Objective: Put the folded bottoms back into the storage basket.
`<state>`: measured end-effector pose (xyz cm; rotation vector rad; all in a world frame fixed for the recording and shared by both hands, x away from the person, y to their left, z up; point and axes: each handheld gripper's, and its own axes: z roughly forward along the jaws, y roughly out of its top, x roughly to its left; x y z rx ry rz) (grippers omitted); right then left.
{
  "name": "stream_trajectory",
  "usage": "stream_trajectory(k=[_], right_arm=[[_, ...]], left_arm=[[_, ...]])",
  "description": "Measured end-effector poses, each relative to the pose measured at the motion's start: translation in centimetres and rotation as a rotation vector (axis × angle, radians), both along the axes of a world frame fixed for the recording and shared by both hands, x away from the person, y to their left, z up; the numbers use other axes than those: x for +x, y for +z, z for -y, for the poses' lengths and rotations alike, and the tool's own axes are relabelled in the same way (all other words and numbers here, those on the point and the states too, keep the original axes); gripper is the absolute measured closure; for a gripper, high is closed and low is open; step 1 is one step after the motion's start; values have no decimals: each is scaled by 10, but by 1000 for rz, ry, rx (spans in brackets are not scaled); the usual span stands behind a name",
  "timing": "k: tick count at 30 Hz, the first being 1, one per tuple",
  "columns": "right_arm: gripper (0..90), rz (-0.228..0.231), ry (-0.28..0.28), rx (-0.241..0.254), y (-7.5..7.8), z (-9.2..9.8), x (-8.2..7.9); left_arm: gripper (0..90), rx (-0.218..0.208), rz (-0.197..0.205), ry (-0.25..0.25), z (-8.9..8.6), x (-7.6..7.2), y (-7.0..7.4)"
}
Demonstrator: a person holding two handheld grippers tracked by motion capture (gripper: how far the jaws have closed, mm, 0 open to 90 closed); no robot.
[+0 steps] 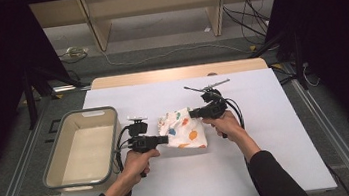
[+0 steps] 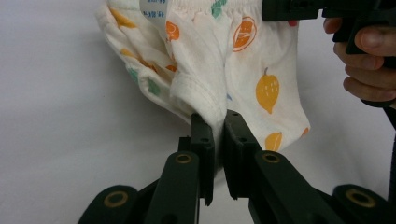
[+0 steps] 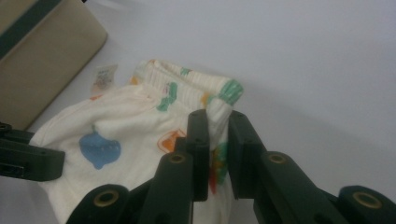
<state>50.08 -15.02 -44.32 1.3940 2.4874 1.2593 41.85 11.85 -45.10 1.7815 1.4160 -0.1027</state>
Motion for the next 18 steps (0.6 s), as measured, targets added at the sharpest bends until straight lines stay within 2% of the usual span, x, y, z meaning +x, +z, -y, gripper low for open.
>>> stream_trajectory(k=[10,18], right_arm=[[807,44,-3,32,20,-1,-6],[807,68,3,51,32,-7,-11]], left_arm=[[836,-20,39,-4,-10,-4,18],[836,-11,68,-17,-19,-7,30]])
